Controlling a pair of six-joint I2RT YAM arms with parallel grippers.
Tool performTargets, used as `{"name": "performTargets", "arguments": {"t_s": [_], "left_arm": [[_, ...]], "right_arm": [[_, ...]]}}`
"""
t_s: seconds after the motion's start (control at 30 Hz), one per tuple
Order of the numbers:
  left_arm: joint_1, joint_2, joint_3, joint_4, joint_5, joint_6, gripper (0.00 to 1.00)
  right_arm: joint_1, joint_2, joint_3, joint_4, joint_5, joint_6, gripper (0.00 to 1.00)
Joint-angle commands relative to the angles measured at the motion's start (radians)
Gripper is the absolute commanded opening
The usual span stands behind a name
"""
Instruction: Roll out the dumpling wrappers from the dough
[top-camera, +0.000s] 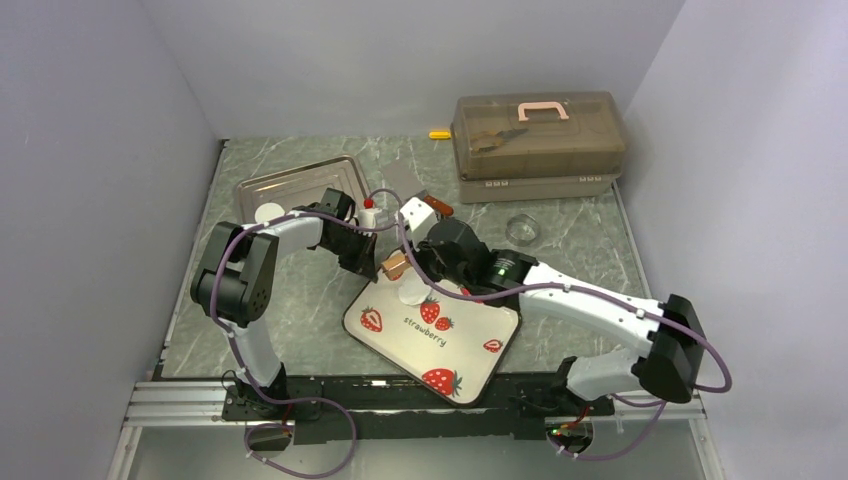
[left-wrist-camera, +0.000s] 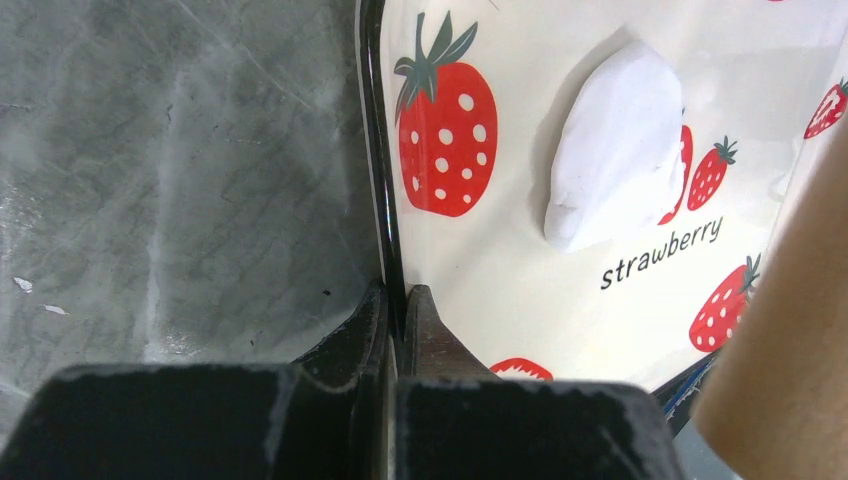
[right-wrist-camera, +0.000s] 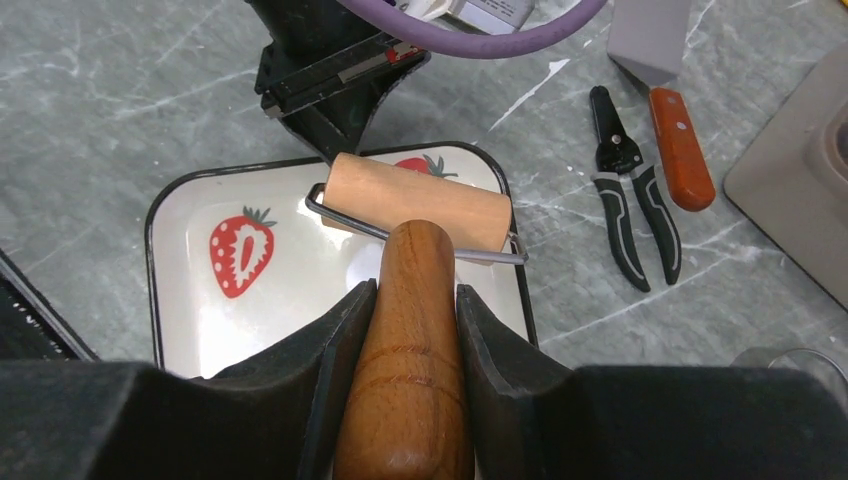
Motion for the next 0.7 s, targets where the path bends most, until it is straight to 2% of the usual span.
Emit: {"name": "performTargets", "arguments": {"t_s": [0.0, 0.23, 0.4, 0.67], "left_arm": [[-0.011, -0.043, -0.006, 0.015, -0.007, 0.058, 0.0], [-0.011, -0.051, -0.01, 0.015, -0.006, 0.057, 0.0], [-0.011, -0.064, -0.013, 0.011, -0.009, 0.06, 0.0], [-0.011, -0.06, -0.013, 0.013, -0.007, 0.056, 0.0]], "right_arm": [[0.001, -0.072, -0.029, -0.01, -0.002, 0.043, 0.0], [0.026, -0.027, -0.168, -0.06, -0.02, 0.102, 0.0], [0.094, 0.079, -0.138, -0.233, 0.021, 0.183, 0.0], [0.123, 0.008, -0.184, -0.279, -0.035, 0.252, 0.0]]}}
